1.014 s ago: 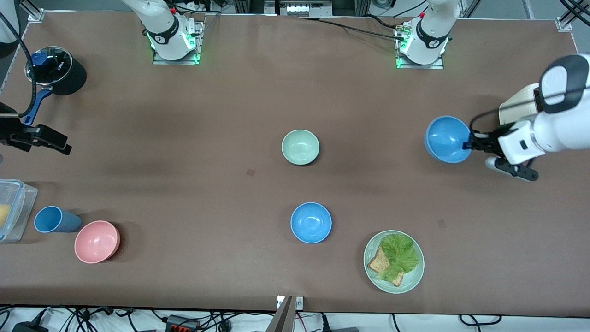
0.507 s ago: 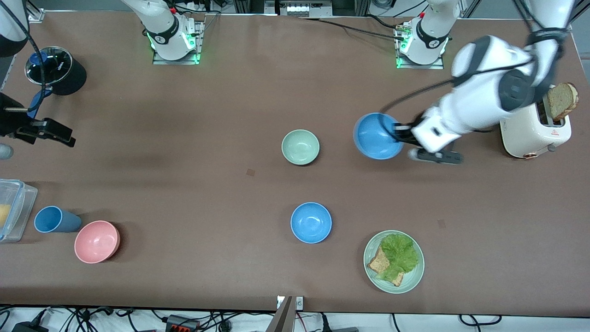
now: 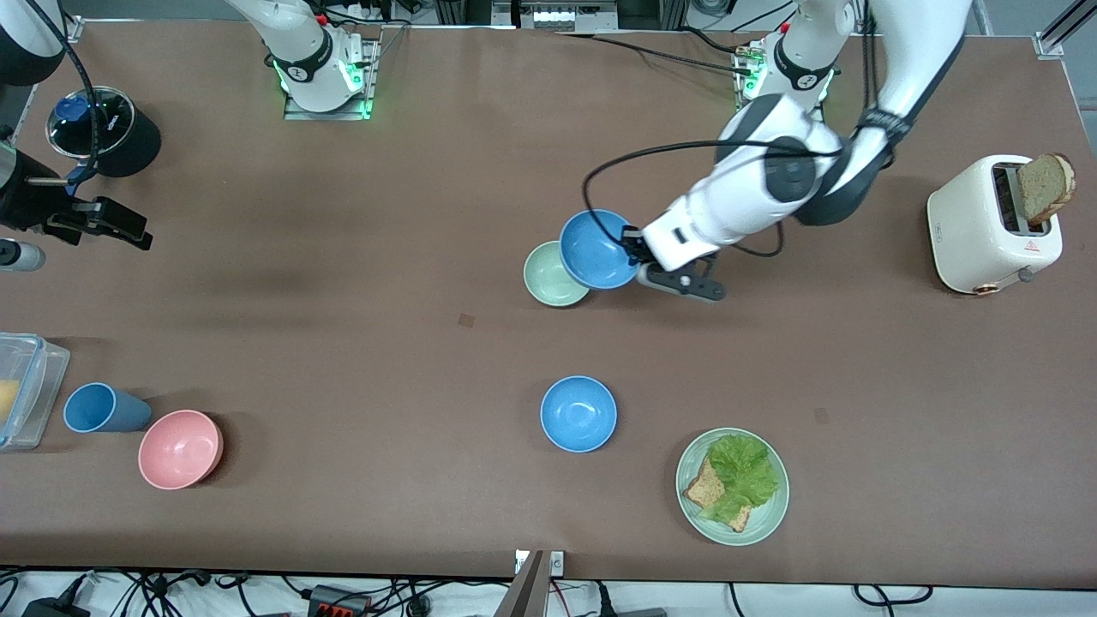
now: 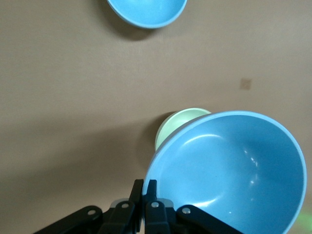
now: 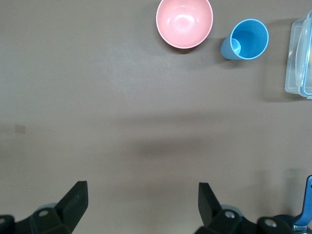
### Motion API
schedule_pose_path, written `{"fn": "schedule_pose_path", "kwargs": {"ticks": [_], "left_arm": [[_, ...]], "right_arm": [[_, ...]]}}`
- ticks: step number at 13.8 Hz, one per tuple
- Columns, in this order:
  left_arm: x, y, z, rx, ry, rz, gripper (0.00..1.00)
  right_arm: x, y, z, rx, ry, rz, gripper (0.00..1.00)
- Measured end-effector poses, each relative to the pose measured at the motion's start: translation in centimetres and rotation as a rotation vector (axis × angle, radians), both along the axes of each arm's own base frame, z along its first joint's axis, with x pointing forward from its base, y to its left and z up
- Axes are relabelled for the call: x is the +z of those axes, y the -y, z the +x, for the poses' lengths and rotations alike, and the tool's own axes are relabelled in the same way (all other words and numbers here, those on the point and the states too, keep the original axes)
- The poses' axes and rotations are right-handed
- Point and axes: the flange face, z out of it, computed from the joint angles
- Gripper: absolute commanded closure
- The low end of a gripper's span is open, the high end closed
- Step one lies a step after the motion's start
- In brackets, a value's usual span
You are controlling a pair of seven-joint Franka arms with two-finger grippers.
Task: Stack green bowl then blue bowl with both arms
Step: 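Carry the blue bowl with the left gripper over the green bowl, then lower the blue bowl into the green bowl and open the left gripper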
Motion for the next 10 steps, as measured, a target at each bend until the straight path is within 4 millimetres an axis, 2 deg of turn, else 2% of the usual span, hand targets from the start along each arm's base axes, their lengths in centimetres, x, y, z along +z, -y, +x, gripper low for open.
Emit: {"fn": "schedule_pose_path", "kwargs": {"ticks": [3, 7, 10], "left_arm": [[-2.4, 3.4, -1.2, 0.018, 0.022, 0.025, 1.00], [-3.9, 4.8, -1.4, -0.040, 0.059, 0.060, 1.00], [-6.0, 6.1, -2.3, -0.092, 0.071, 0.101, 1.00]], "right_arm": [[0.1, 0.0, -0.1, 0.006, 0.002, 0.000, 0.00], [0.2, 0.0, -0.1, 0.016, 0.004, 0.000, 0.00], [0.3, 0.1, -0.1, 0.018, 0.006, 0.000, 0.00]]}}
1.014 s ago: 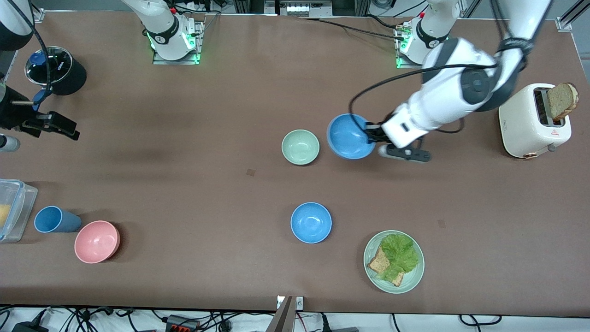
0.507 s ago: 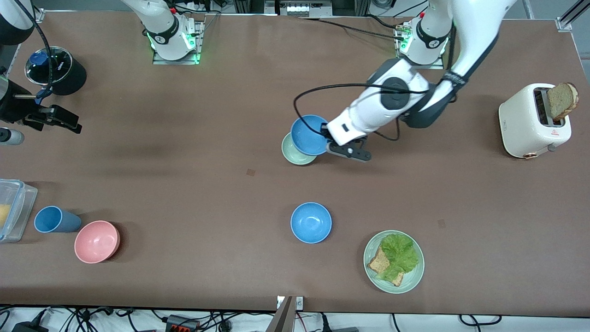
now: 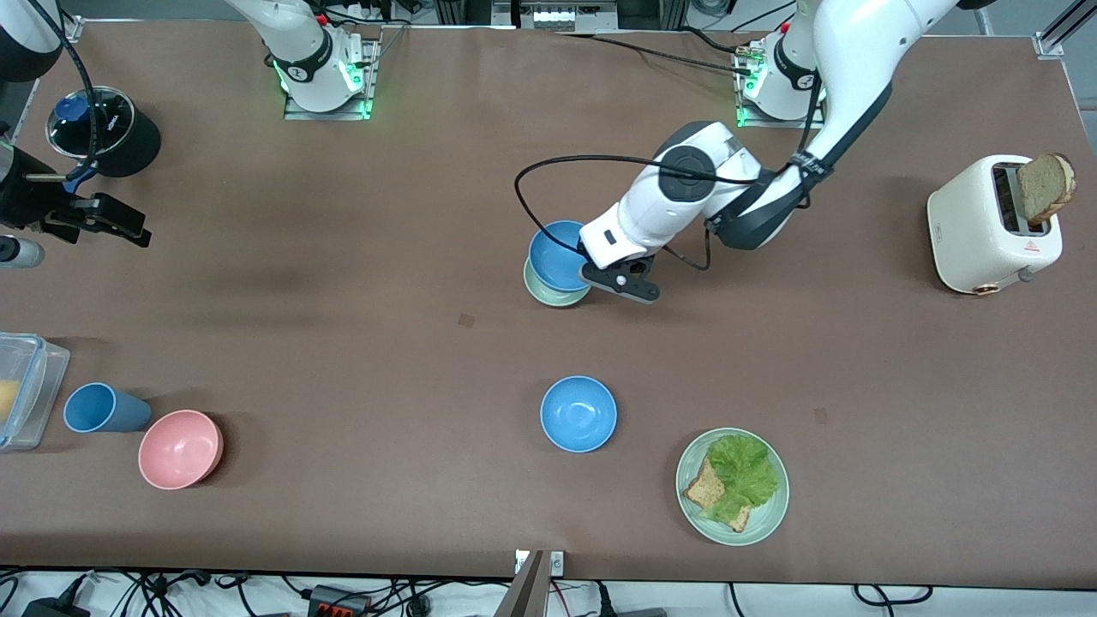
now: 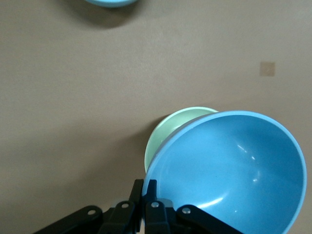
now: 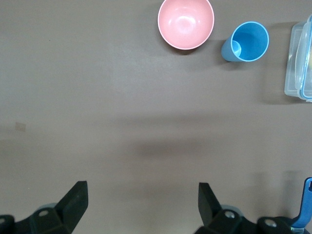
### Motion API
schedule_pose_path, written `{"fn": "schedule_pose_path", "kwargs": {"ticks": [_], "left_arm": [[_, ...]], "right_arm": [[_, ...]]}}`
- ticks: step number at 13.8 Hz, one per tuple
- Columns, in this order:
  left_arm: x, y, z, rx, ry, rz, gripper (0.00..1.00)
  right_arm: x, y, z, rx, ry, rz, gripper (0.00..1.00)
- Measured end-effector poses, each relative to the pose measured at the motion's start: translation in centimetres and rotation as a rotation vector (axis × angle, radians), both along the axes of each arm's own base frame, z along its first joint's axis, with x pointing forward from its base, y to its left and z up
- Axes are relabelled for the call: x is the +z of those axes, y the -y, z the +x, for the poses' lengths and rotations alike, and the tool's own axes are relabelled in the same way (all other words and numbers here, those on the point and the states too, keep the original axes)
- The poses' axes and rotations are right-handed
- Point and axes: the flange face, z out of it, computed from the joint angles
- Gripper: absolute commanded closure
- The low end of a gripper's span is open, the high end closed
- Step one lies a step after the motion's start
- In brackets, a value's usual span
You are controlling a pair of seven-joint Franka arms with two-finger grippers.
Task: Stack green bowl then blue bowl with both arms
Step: 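Lower the blue bowl into the green bowl and open the left gripper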
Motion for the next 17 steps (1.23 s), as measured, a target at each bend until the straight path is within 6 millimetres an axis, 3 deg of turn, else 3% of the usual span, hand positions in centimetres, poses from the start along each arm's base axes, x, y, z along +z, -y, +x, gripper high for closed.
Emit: {"fn": "schedule_pose_path", "kwargs": {"ticks": [5, 11, 12, 15, 17], "left_arm": [[-1.9, 2.3, -1.1, -0.042, 0.021, 0.043, 1.00], [-3.0, 2.4, -0.5, -0.083, 0.062, 0.077, 1.00], [-3.2, 2.5, -0.6, -0.090, 0.063, 0.079, 0.97], [-3.3, 2.6, -0.6, -0.094, 0.066, 0.081, 0.65], [-3.1, 2.5, -0.3, -0.076, 0.069, 0.080, 0.61]], "right_arm": [[0.5, 0.0, -0.2, 0.003, 0.008, 0.000, 0.00], [1.0, 0.0, -0.4, 0.009, 0.015, 0.000, 0.00], [1.0, 0.0, -0.4, 0.009, 0.015, 0.000, 0.00], [1.0, 0.0, -0.4, 0.017, 0.015, 0.000, 0.00], [1.0, 0.1, -0.4, 0.031, 0.016, 0.000, 0.00]]}}
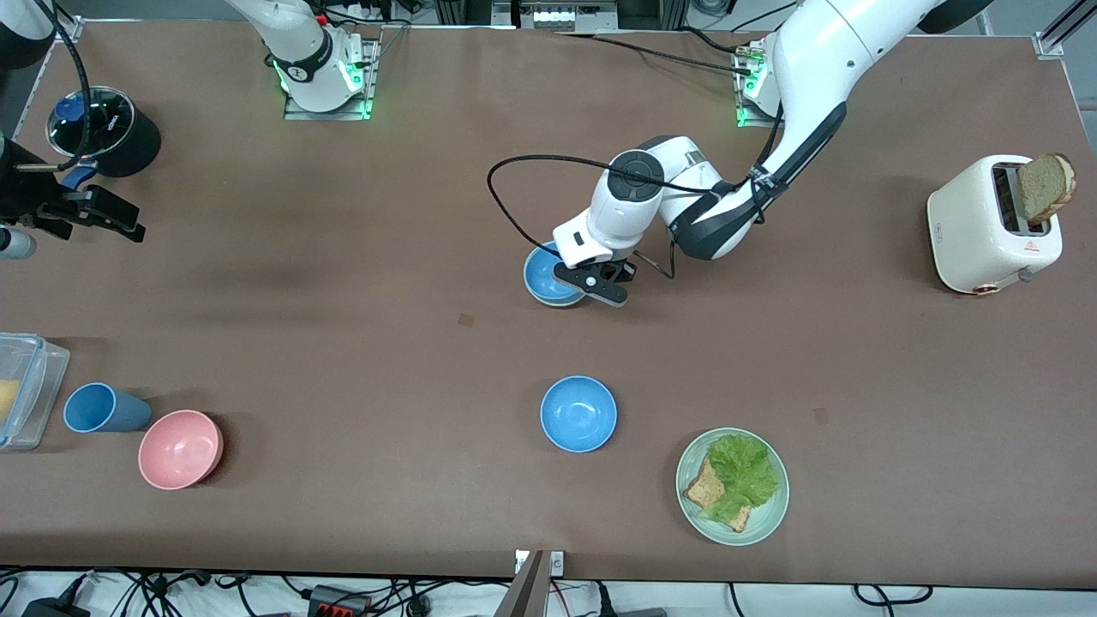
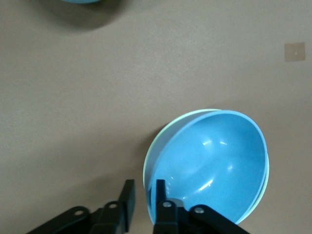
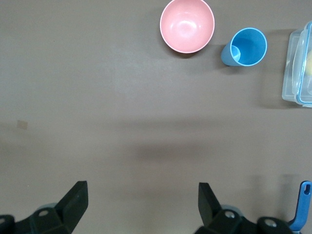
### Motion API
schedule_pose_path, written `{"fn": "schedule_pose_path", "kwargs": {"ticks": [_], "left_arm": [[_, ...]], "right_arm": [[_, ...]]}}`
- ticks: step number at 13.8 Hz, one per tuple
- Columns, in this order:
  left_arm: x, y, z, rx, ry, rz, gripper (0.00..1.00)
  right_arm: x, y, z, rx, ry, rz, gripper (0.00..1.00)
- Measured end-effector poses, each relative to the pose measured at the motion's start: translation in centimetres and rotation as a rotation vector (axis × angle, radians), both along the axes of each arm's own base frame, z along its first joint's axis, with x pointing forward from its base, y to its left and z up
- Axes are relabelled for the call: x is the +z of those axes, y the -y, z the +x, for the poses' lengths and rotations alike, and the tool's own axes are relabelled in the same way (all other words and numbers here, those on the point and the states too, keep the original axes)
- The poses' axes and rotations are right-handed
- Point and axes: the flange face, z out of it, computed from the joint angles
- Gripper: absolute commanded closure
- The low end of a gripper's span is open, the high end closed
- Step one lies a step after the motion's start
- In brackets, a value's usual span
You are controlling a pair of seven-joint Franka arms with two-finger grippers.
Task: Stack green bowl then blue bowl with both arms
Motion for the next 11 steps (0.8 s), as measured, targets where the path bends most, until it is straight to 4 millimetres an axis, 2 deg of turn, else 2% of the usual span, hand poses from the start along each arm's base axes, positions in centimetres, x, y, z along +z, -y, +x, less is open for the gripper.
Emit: {"fn": "schedule_pose_path", "kwargs": {"ticks": [3, 6, 8, 9, 10, 11], "left_arm": [[0.7, -0.2, 0.9, 0.048, 0.007, -0.005, 0.61], [3.1, -0.9, 3.2, 0.114, -0.011, 0.002, 0.55], [5.3, -1.7, 5.1, 0.161, -0.025, -0.005, 0.42], [6.2, -2.2, 5.8, 0.179, -0.026, -0.014, 0.27], [6.9, -2.8, 6.5, 0.188, -0.023, -0.025, 0.00], [7.6, -3.7, 7.2, 0.182, -0.022, -0.035, 0.00]], "right_arm": [[0.1, 0.0, 0.0, 0.006, 0.001, 0.000, 0.00], [0.1, 0.1, 0.0, 0.007, 0.001, -0.001, 0.00], [0.1, 0.1, 0.0, 0.006, 0.001, -0.001, 0.00], [0.1, 0.2, 0.0, 0.004, 0.001, -0.001, 0.00], [0.1, 0.3, 0.0, 0.003, 0.001, -0.001, 0.00], [0.1, 0.3, -0.1, 0.002, 0.002, -0.001, 0.00]]}}
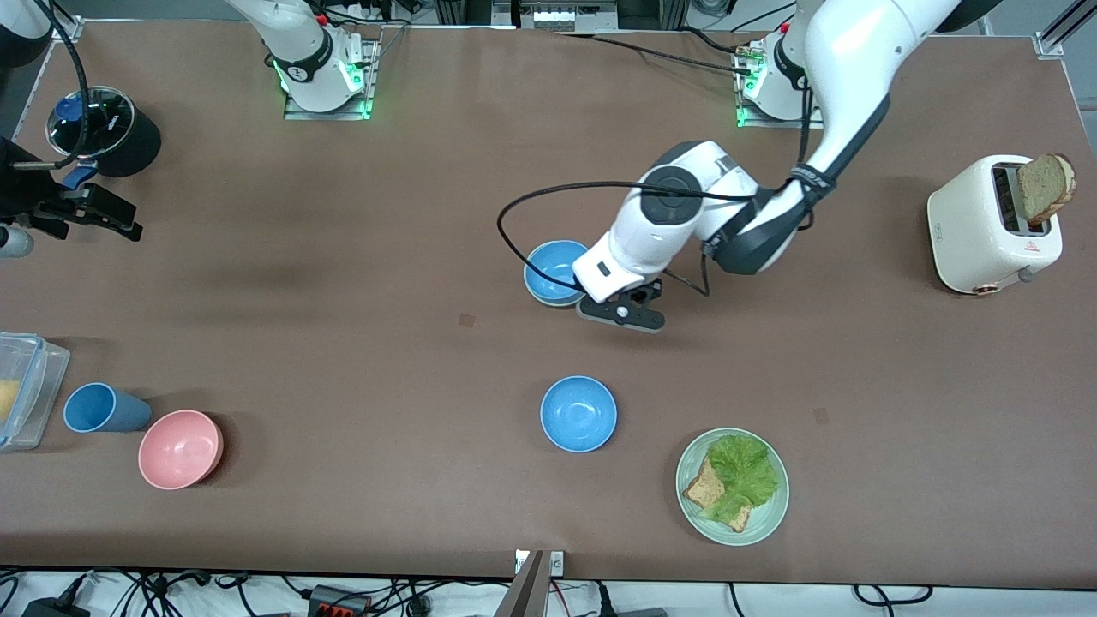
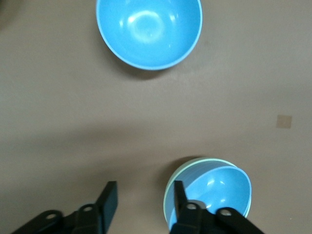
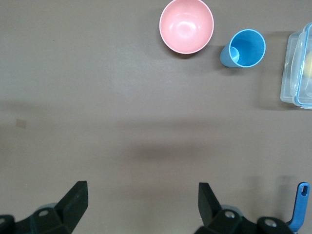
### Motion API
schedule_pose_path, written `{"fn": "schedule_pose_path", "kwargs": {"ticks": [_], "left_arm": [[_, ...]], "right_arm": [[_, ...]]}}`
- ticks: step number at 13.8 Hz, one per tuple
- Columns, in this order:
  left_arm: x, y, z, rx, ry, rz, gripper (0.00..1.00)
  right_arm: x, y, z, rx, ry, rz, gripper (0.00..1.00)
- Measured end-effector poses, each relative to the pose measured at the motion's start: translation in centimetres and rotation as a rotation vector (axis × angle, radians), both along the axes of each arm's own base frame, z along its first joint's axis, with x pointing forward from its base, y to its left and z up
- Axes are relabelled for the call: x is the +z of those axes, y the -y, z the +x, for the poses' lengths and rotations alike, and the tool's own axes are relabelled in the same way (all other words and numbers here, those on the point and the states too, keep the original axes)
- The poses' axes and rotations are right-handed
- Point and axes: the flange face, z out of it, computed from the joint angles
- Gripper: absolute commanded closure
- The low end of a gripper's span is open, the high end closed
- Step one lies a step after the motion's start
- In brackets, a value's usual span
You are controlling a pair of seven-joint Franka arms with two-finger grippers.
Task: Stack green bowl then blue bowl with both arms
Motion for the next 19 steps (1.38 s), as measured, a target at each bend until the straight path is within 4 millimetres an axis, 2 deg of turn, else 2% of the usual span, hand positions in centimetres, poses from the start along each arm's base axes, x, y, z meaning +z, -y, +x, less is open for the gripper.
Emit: {"fn": "schedule_pose_path", "kwargs": {"ticks": [3, 5, 10, 14, 17, 19], "left_arm": [[1.8, -4.0, 1.8, -0.058, -0.016, -0.017, 0.00], [3.1, -6.1, 2.3, -0.065, -0.040, -0.005, 0.00], [5.8, -8.2, 2.4, -0.053, -0.046, 0.054, 0.00], [8.2, -12.1, 4.1, -0.070, -0.081, 0.063, 0.00], [11.4, -14.9, 4.6, -0.025, -0.094, 0.003, 0.00], [14.2, -18.0, 4.0, -0.005, -0.097, -0.037, 0.00]], "right_arm": [[0.0, 0.0, 0.0, 0.000, 0.000, 0.000, 0.00], [0.0, 0.0, 0.0, 0.000, 0.000, 0.000, 0.00], [0.0, 0.0, 0.0, 0.000, -0.001, 0.000, 0.00], [-0.1, 0.0, 0.0, -0.001, -0.002, 0.000, 0.00], [-0.1, 0.0, 0.0, -0.001, -0.002, 0.000, 0.00], [-0.1, 0.1, 0.0, -0.001, -0.002, 0.000, 0.00]]}}
